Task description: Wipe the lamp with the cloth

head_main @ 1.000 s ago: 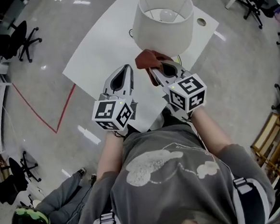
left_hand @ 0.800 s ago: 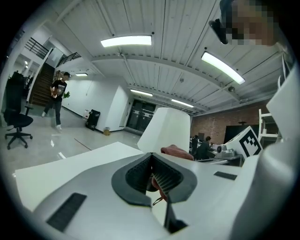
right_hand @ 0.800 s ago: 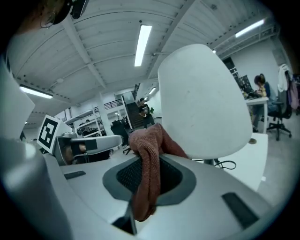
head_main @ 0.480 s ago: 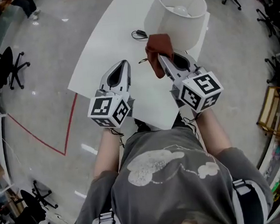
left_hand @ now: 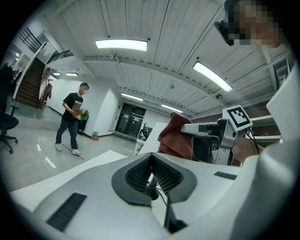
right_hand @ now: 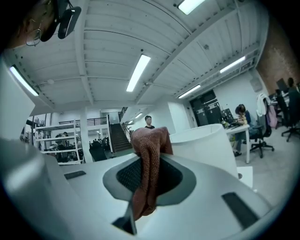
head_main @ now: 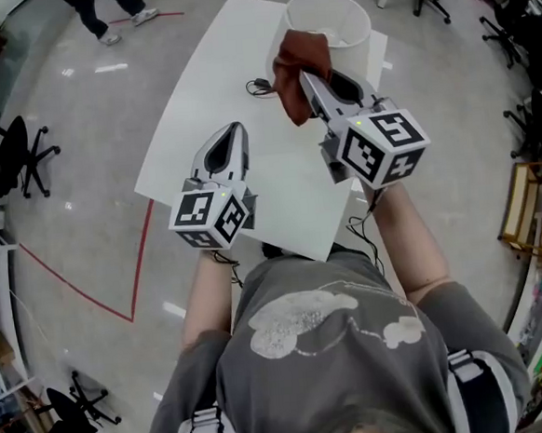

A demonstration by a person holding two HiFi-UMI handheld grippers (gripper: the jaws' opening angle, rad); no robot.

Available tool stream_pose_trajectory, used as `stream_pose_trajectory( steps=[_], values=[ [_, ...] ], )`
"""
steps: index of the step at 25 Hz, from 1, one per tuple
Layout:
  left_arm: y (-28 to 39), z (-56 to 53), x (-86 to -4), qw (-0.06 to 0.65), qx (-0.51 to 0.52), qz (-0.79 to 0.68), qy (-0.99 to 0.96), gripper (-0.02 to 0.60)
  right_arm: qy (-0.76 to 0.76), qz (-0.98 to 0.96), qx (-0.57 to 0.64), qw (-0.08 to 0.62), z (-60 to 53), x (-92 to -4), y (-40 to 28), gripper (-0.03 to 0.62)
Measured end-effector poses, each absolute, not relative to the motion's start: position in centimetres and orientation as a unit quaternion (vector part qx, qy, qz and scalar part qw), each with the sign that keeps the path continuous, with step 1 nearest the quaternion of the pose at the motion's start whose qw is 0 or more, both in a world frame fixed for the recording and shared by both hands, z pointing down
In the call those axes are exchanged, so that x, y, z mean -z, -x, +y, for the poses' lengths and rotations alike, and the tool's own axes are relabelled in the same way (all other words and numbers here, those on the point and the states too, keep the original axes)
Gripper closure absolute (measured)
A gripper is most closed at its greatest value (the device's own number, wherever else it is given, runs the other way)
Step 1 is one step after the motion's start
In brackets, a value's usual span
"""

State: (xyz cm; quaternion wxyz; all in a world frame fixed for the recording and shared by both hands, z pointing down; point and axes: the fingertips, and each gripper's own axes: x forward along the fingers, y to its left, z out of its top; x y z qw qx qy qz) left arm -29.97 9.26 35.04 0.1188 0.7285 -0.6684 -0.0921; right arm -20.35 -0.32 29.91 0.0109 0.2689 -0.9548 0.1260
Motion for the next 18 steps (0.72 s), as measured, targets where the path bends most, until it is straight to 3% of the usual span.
stream_pose_trajectory(
  steps=[18],
  values=[
    [32.1, 5.8, -37.7, 0.142, 0.066, -0.625, -0.764, 0.574, -0.291, -0.933, -0.181, 0.108, 3.4, -41.4, 22.4, 0.536]
  ],
)
